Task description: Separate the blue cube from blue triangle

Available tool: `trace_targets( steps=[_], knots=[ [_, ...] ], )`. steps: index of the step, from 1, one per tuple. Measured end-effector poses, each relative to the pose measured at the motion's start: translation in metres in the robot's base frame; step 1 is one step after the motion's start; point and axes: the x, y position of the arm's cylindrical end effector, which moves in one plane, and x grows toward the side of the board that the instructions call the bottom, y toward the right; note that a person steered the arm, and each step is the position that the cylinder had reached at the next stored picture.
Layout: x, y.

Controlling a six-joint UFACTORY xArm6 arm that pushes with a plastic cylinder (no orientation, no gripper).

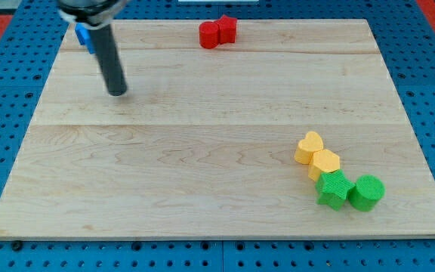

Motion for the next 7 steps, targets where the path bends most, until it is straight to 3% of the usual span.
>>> trace_targets(
  steps=[1, 2, 3, 4, 5, 7],
  knots=[
    [-0.030, -0.068],
    [-0.094, -0.116],
    [-0.111, -0.115],
    [-0.162, -0.096],
    [-0.182, -0.112],
    [-0.134, -0.050]
  ],
)
